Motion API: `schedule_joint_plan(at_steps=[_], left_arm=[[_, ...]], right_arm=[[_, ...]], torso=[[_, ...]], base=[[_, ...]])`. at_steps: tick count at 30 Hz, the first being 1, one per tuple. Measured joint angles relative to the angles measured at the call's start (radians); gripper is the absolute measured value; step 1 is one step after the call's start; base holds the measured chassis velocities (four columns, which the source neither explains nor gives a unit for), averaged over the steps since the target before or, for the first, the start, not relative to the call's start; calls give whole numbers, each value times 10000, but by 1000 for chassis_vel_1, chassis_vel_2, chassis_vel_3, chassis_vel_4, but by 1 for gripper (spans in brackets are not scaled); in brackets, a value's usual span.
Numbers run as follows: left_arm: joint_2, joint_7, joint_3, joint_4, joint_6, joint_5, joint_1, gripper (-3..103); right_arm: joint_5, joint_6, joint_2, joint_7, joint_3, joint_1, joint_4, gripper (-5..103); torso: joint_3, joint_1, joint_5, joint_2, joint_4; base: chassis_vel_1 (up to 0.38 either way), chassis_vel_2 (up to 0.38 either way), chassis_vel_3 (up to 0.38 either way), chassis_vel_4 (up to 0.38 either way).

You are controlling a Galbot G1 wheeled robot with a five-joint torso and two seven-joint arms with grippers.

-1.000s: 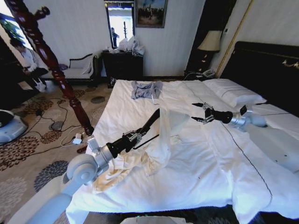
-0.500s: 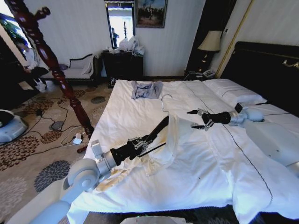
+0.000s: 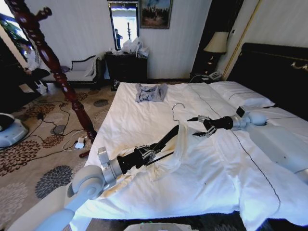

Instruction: Pick up the clothes from the bed and hang them on the clothes hanger.

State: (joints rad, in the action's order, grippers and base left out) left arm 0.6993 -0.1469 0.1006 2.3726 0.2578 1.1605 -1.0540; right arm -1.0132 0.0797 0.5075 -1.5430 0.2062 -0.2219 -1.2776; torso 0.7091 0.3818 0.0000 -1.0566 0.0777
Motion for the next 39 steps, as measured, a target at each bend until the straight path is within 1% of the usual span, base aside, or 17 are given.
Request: schedule_joint_plan(at_steps=[1, 2, 3, 5, 6, 8, 9, 10, 11, 13, 18, 26, 39], left_arm=[[-10, 2, 14, 16, -1, -3, -10, 17], [-13, 7, 29, 28, -4, -11, -22, 17], [-15, 13, 41, 38, -5, -17, -28, 17], [-19, 17, 57, 62, -7, -36, -39, 17], [-22, 17, 64, 71, -10, -48, -48, 17], [-34, 18, 87, 94, -16, -95, -73, 17], [-34, 18, 87, 94, -16, -95, -73, 17], [-43, 17, 107, 98, -23, -131, -92, 17], [-52, 18, 140, 98, -28, -151, -103, 17], [-67, 21, 214, 97, -31, -164, -114, 17], [-121, 17, 341, 96, -29, -137, -81, 17], [-171, 0, 376, 61, -108, -198, -50, 17], [-151, 231, 410, 12, -146, -226, 0, 17]], right_arm=[[12, 0, -9, 1, 4, -1, -26, 66], [3, 18, -18, 2, 23, -2, -39, 66], [-40, 69, -31, 2, 41, -9, -52, 60], [-93, 138, -66, 3, 53, -32, -82, 60], [-105, 171, -107, 5, 53, -62, -118, 49], [-107, 235, -195, 12, 46, -140, -212, 38], [-107, 235, -195, 12, 46, -140, -212, 38], [-111, 286, -232, 15, 30, -186, -282, 33], [-112, 333, -253, 13, 21, -215, -333, 33], [-113, 483, -272, 13, -4, -276, -425, 25], [-183, 706, -310, 72, -64, -438, -720, 24], [-348, 737, -325, 97, -113, -467, -968, 24], [-586, 719, -355, 92, -183, -430, -1062, 24]], torso=[[-1, 0, -1, 0, -1], [0, 0, -1, 0, 0], [0, 0, -1, 0, 0], [0, 0, 0, 0, -1], [0, 0, 0, 0, -1], [-1, 0, 0, 0, 2], [-1, 0, 0, 0, 2], [-1, -1, 0, -1, 2], [-1, 0, -1, 0, 2], [0, 0, 0, 0, 0], [-1, 0, 0, 0, 0], [0, 0, 0, 0, 0], [0, 0, 0, 0, 1]], base=[[0, 0, 0, 0], [0, 0, 0, 0], [0, 0, 0, 0], [0, 0, 0, 0], [0, 0, 0, 0], [0, 0, 0, 0], [0, 0, 0, 0], [0, 0, 0, 0], [0, 0, 0, 0], [0, 0, 0, 0], [0, 0, 0, 0], [0, 0, 0, 0], [0, 0, 0, 0]])
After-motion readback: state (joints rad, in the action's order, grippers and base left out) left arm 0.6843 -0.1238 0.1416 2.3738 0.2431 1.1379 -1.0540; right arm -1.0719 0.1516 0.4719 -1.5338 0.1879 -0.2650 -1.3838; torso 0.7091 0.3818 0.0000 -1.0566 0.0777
